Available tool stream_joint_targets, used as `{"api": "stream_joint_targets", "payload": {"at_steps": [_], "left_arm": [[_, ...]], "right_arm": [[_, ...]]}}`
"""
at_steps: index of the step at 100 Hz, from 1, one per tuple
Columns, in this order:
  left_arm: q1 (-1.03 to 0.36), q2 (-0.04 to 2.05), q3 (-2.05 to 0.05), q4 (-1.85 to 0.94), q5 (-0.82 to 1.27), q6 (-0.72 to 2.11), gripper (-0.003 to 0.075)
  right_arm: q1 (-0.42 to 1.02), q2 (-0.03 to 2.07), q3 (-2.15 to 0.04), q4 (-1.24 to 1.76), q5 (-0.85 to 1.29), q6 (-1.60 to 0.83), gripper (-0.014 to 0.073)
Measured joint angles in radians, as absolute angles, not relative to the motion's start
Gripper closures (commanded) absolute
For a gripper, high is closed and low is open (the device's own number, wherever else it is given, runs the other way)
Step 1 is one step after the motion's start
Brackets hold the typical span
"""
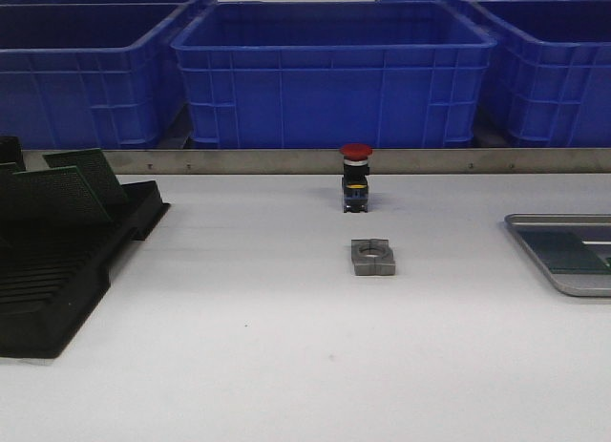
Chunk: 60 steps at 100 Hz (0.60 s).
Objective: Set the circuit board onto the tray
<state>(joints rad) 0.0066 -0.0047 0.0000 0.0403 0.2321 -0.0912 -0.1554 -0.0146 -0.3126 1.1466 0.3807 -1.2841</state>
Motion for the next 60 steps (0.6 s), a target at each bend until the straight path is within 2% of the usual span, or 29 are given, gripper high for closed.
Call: {"api": "stream_joint_targets", "payload": {"at_steps": [20, 36, 45, 60], "left_arm": [[0.007, -0.005, 0.000, 0.040, 0.232, -0.091, 0.0741], [0.007, -0.005, 0.000, 0.040, 0.232, -0.091, 0.0741], [0.007, -0.005, 0.000, 0.040, 0.232, -0.091, 0.0741], [0.007, -0.005, 0.000, 0.040, 0.232, -0.091, 0.0741]], "right_arm": [[-0.131, -0.015, -0.313, 1.127, 0.192, -1.291, 0.0654], [-0.121, -0.015, -0.299, 0.879, 0.165, -1.255, 0.0654], [-0.119, -0.015, -0.283, 0.698, 0.163, -1.067, 0.0654], [-0.119, -0.015, -0.251, 0.305, 0.151, -0.506, 0.0654]]}}
